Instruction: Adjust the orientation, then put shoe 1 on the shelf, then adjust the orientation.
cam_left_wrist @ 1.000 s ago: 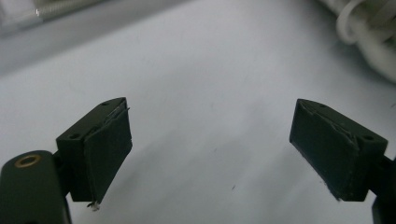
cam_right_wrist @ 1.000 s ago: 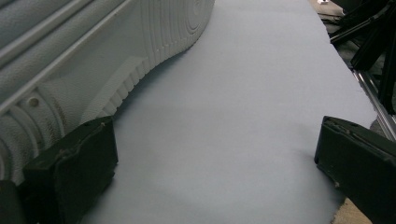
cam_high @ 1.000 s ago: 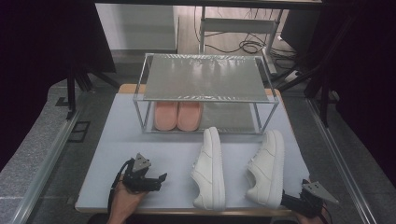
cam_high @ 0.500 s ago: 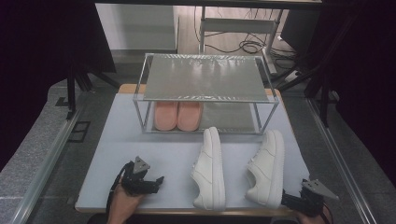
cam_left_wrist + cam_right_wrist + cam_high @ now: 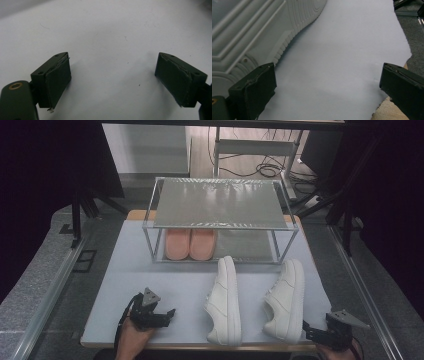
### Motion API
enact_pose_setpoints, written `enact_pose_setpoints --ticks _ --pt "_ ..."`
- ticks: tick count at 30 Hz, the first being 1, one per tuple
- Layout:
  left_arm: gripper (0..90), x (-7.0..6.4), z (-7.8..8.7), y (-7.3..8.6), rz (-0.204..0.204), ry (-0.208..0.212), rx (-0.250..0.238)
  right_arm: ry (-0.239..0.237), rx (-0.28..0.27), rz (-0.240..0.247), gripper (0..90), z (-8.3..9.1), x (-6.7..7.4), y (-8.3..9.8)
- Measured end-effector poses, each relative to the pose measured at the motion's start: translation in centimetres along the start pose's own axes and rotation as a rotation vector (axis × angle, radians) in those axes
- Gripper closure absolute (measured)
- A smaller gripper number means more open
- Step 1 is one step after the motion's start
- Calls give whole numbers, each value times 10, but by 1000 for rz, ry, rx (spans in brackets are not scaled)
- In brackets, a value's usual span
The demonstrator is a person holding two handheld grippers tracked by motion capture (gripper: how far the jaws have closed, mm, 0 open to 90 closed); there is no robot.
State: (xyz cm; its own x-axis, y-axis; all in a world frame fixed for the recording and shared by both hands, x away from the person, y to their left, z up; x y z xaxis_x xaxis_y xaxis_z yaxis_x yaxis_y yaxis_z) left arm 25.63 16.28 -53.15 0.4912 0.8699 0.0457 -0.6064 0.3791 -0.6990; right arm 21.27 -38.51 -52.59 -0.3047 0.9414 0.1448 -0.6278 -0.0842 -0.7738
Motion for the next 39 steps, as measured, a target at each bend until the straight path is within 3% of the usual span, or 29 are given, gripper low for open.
enact_pose_setpoints --ticks 7,13,18,24,39 --pt "137 0 0 0 1 -1 -1 21 -5 12 147 10 2 -8" --pt "138 0 0 0 1 -2 -1 -11 -30 -3 331 21 4 -17" --pt "138 0 0 0 0 -4 -2 -35 22 -3 475 27 5 -23" --pt "139 0 0 0 0 -5 -2 -37 49 26 560 32 9 -30" --pt "140 0 0 0 0 -6 -3 -107 67 83 758 44 20 -55"
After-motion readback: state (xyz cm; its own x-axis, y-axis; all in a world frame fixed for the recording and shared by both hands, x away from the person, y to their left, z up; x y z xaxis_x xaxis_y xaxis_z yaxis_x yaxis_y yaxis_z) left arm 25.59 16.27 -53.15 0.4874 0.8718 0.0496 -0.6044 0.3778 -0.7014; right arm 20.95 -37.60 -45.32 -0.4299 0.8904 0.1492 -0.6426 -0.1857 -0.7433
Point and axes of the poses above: each handheld gripper's, and its own axes: z roughly backward along the jaws, y roughly out of its underside, x roughly to its left, the point moved 1 cm from there along -z, roughly forward along the jaws, and after that the axes turned 6 degrees about -y, right-handed, at the moved point
